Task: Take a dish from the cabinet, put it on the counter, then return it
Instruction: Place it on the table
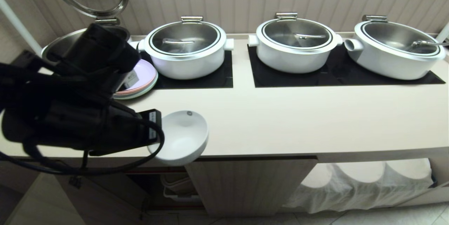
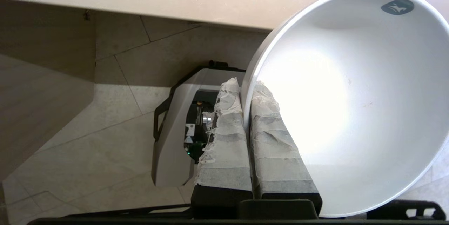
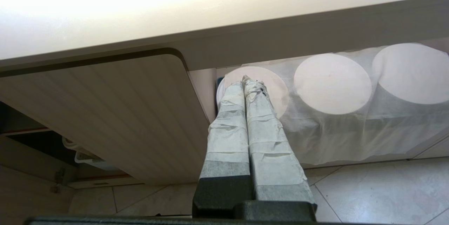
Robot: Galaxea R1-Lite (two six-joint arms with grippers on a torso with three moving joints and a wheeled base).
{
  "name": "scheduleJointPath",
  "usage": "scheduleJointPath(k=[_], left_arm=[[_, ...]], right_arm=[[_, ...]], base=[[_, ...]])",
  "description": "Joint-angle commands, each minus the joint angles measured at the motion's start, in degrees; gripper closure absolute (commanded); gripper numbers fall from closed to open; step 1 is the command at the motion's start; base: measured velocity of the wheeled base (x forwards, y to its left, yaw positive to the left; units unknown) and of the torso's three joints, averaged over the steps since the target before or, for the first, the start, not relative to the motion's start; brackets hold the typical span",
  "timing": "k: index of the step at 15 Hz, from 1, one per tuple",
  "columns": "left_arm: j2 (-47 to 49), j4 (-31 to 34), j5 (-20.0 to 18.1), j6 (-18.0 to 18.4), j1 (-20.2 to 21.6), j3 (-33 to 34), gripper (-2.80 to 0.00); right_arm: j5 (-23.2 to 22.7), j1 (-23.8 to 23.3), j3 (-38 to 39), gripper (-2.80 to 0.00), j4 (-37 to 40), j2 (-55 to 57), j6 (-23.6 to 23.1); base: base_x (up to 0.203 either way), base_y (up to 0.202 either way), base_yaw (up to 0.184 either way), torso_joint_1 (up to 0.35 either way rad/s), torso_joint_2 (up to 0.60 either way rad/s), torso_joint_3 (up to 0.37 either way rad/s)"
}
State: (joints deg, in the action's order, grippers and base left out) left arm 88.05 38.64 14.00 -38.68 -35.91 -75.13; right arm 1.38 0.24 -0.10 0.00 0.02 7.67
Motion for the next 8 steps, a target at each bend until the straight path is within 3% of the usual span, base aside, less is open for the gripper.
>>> scheduleJointPath(k=[1, 8], left_arm=[[7.8, 0.1, -0.1, -0.3, 0.8, -4.8, 0.00], [22.5, -0.1, -0.5, -0.7, 4.5, -20.4, 0.00]], right_arm=[[0.0, 0.0, 0.0, 0.00, 0.0, 0.0, 0.1], [0.0, 0.0, 0.0, 0.00, 0.0, 0.0, 0.1]], base=[[0.000, 0.000, 0.000, 0.000, 0.00, 0.000], [0.000, 0.000, 0.000, 0.000, 0.00, 0.000]])
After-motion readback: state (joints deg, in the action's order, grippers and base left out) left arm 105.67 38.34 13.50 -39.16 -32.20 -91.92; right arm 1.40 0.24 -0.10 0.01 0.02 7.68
